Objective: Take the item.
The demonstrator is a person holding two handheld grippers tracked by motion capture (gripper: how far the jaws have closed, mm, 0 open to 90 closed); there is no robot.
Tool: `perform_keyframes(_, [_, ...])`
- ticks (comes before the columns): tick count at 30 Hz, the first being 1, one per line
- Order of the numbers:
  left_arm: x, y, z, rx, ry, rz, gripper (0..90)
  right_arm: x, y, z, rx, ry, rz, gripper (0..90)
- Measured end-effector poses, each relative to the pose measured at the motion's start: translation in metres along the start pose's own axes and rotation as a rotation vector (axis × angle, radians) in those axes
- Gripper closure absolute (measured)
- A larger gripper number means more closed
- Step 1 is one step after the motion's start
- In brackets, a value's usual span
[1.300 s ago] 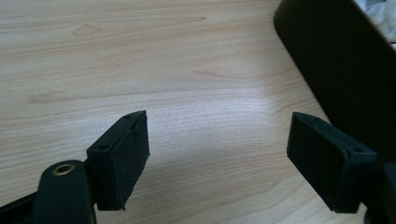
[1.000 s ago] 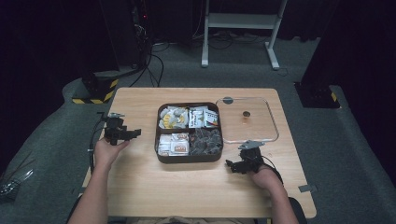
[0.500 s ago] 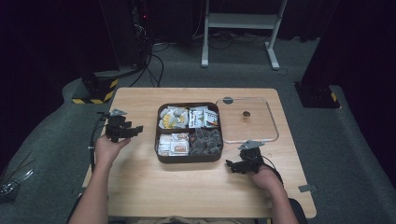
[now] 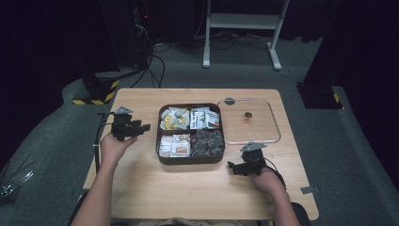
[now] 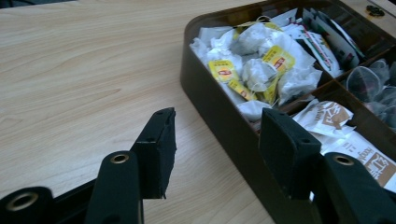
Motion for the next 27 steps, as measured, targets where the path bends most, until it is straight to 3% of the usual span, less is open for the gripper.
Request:
perform_keyframes(8, [0.004,-0.017,0.004,0.018,0.011,-0.044,48.5,-0.001,0.001,-0.001,0.004,0.001,-0.005,7.8])
perform_keyframes(12, [0.008,-0.027,0.005,0.058,0.018,-0.058,50.9,-0.002,0.002,-0.002,0.01,0.003,-0.007,7.8])
perform_keyframes(14, [0.009,-0.03,0.005,0.057,0.023,-0.069,52.0,-0.002,0.002,-0.002,0.011,0.003,-0.009,7.8])
perform_keyframes(27, [0.027,-0.056,0.003,0.105,0.064,-0.132,52.7,-0.004,0.004,-0.004,0.012,0.005,-0.01,7.9])
Point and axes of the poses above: each handheld gripper's, and its own axes: x roughly forward along the jaws, z roughly out of its top, y roughly to its left, the point moved 9 cm from there along x, roughly forward along the jaws, and after that the axes turned 14 degrees about -x, right-handed, at the moved point
